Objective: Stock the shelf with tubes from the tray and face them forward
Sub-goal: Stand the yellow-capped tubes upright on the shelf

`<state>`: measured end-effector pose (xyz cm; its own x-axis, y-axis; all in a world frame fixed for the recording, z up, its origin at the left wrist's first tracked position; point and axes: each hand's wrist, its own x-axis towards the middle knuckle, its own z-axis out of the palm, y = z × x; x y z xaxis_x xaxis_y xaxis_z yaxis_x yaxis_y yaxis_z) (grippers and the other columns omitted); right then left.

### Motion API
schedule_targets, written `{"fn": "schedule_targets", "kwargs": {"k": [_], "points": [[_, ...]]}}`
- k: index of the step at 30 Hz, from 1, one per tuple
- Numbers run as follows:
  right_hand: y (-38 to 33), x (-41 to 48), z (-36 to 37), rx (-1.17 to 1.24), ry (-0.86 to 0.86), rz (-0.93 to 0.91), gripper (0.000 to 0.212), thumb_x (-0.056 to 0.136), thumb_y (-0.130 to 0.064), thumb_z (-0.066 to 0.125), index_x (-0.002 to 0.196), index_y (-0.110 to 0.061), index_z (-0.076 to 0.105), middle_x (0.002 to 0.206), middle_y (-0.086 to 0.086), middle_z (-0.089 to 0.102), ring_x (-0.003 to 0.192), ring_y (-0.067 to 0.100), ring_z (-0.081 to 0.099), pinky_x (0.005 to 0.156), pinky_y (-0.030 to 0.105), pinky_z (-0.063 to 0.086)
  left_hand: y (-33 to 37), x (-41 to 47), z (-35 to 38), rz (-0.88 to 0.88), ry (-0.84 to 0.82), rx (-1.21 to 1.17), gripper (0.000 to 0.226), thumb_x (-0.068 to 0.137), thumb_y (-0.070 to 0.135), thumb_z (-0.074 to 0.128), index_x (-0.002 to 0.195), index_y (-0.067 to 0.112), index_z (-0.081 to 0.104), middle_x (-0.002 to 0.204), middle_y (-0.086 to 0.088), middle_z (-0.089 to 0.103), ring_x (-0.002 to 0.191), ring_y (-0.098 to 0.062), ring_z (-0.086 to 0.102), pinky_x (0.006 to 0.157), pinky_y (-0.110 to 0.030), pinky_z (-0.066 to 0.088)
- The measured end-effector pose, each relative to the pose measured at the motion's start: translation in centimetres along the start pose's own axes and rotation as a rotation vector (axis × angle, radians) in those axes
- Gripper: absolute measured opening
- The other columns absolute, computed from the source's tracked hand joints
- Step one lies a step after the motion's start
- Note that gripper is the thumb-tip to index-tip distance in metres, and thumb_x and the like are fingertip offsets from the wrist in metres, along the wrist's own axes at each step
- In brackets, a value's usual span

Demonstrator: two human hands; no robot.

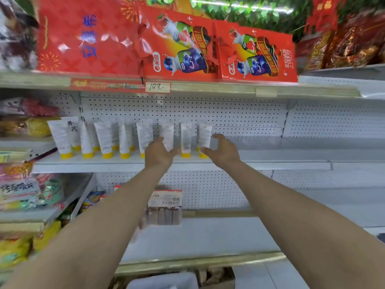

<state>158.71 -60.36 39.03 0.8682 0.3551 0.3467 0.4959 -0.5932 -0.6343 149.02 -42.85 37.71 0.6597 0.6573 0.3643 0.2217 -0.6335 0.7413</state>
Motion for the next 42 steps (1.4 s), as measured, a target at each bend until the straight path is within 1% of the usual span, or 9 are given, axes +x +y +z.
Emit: {"fn": "schedule_targets", "kwargs": {"k": [3,8,22,25,29,33,36,39,42], "points": [[-1.6,-3.8,-0.2,-0.147,-0.008,-0.032,0.069,0.086,-0.059,0.06,0.144,-0.028,0.038,0.14,0.009,0.048,0.131,0.032,0.041,0.099,0.044,0.044,-0.8,-3.0,-2.6,0.012,-0.012,0.113,0.076,0.082,0.056,0.065,0.14,0.013,0.042,0.136,-0.014,0.049,0.125,-0.037,0.046,0.094,-0.052,0.048],[-2.4,-9.3,0.8,-0.204,-0.084,-0.043,0.07,0.086,-0.058,0.06,0.145,-0.027,0.037,0.143,0.009,0.04,0.134,0.032,0.033,0.101,0.049,0.042,-2.9,-7.4,-4.9,-0.004,-0.051,0.23,0.077,0.086,0.056,0.06,0.145,0.014,0.035,0.149,-0.012,0.032,0.138,-0.035,0.026,0.104,-0.053,0.039],[5.2,-16.8,12.9,-0.268,-0.434,0.076,0.073,0.086,-0.055,0.063,0.145,-0.021,0.037,0.144,0.014,0.04,0.131,0.034,0.04,0.101,0.043,0.041,-16.5,-16.2,0.9,-0.187,-0.32,0.315,0.073,0.082,0.063,0.055,0.134,0.012,0.046,0.139,-0.015,0.047,0.126,-0.035,0.042,0.098,-0.049,0.043],[8.6,-18.2,17.2,-0.239,-0.573,0.128,0.071,0.087,-0.054,0.063,0.144,-0.02,0.039,0.141,0.015,0.042,0.13,0.033,0.043,0.099,0.042,0.042,-20.6,-18.5,3.8,-0.324,-0.424,0.303,0.075,0.086,0.059,0.057,0.137,0.007,0.042,0.137,-0.017,0.044,0.125,-0.036,0.043,0.101,-0.047,0.041],[13.8,-21.3,23.3,-0.225,-0.761,0.215,0.066,0.086,-0.053,0.063,0.139,-0.02,0.044,0.132,0.012,0.052,0.111,0.029,0.058,0.086,0.033,0.047,-26.9,-22.2,8.0,-0.495,-0.507,0.248,0.066,0.084,0.055,0.062,0.124,0.004,0.051,0.122,-0.017,0.056,0.11,-0.032,0.054,0.094,-0.043,0.046],[18.9,-24.7,28.7,-0.208,-0.977,0.317,0.063,0.09,-0.048,0.061,0.141,-0.015,0.044,0.137,0.012,0.051,0.121,0.029,0.053,0.087,0.031,0.043,-32.5,-26.3,11.8,-0.701,-0.596,0.263,0.067,0.086,0.052,0.062,0.129,0.002,0.049,0.128,-0.02,0.053,0.116,-0.035,0.052,0.095,-0.04,0.044],[22.2,-27.5,32.4,-0.163,-1.138,0.385,0.053,0.092,-0.047,0.059,0.133,-0.013,0.052,0.134,0.005,0.056,0.123,0.026,0.054,0.086,0.026,0.041,-36.4,-29.8,14.4,-0.858,-0.61,0.277,0.066,0.085,0.054,0.062,0.129,0.006,0.048,0.125,-0.02,0.055,0.114,-0.036,0.054,0.093,-0.04,0.045],[25.1,-30.8,35.7,-0.123,-1.322,0.452,0.035,0.096,-0.044,0.055,0.11,-0.012,0.061,0.117,0.005,0.061,0.117,0.027,0.057,0.086,0.031,0.042,-39.8,-33.6,16.5,-1.016,-0.613,0.237,0.067,0.086,0.052,0.062,0.133,0.007,0.047,0.128,-0.019,0.055,0.117,-0.035,0.054,0.092,-0.036,0.043],[27.4,-34.0,38.6,-0.103,-1.455,0.51,0.041,0.093,-0.04,0.062,0.114,-0.005,0.062,0.118,0.009,0.064,0.106,0.024,0.061,0.08,0.029,0.047,-42.3,-36.5,18.1,-1.135,-0.577,0.206,0.063,0.087,0.047,0.063,0.134,0.009,0.044,0.129,-0.016,0.054,0.114,-0.032,0.054,0.084,-0.031,0.041]]}}
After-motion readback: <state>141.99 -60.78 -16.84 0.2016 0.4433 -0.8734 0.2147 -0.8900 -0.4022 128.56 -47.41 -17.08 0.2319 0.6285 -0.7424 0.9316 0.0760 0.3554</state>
